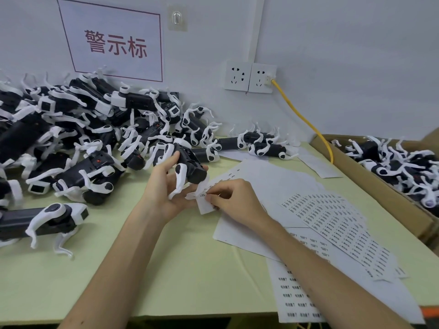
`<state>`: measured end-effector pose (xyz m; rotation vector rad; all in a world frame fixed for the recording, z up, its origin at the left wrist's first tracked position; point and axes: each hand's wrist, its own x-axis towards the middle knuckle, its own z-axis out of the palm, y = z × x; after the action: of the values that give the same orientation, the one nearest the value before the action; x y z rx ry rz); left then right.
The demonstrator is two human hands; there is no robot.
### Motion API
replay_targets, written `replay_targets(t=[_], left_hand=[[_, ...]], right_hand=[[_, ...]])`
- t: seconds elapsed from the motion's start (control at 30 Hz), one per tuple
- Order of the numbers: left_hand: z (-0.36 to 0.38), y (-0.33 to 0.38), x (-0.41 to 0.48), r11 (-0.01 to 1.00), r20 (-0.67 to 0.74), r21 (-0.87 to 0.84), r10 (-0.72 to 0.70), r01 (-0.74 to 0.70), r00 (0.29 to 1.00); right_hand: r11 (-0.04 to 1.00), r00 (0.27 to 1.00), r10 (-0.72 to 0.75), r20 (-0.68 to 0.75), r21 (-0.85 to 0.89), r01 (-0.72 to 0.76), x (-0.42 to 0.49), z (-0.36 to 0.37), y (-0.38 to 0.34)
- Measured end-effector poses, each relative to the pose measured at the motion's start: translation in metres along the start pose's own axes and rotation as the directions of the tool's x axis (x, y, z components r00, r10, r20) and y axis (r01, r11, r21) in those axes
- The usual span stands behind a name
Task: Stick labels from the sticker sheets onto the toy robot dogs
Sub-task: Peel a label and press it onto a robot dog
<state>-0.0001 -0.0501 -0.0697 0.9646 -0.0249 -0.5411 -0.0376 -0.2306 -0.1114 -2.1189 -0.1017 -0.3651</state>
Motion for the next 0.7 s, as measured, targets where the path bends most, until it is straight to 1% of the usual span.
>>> replay_targets(t=[0.1, 0.2, 0.37, 0.53, 0.63, 0.7], left_hand=[[0.005, -0.001, -0.003, 1.0, 0.009, 0.029, 0.006, -0.006, 1.0], [0.007, -0.003, -0.004, 0.994, -0.033, 0.102, 0.041, -0.038, 0.999], [0.011, -0.004, -0.007, 0.993, -0.059, 0.107, 0.06, -0.054, 0.996], [0.012, -0.011, 0.0, 0.948, -0.098, 0.306, 0.126, -0.091, 0.987], [0.015, -0.011, 0.0, 0.929, -0.133, 0.357, 0.159, -0.103, 0.978], [0.015, -0.012, 0.0, 0.922, -0.155, 0.372, 0.177, -0.108, 0.972]], right_hand=[[0.998, 1.0, 0.01, 0.003, 0.06, -0.01, 0.001, 0.0, 0.001], [0.999, 1.0, -0.006, 0.019, 0.04, 0.005, 0.001, 0.0, 0.002], [0.999, 0.999, -0.033, 0.012, 0.004, 0.033, 0.001, 0.001, 0.002], [0.992, 0.994, -0.106, 0.007, -0.064, 0.106, -0.001, 0.003, 0.005], [0.988, 0.991, -0.134, 0.007, -0.078, 0.134, -0.001, 0.003, 0.005], [0.991, 0.993, -0.116, -0.001, -0.068, 0.116, 0.0, 0.003, 0.004]])
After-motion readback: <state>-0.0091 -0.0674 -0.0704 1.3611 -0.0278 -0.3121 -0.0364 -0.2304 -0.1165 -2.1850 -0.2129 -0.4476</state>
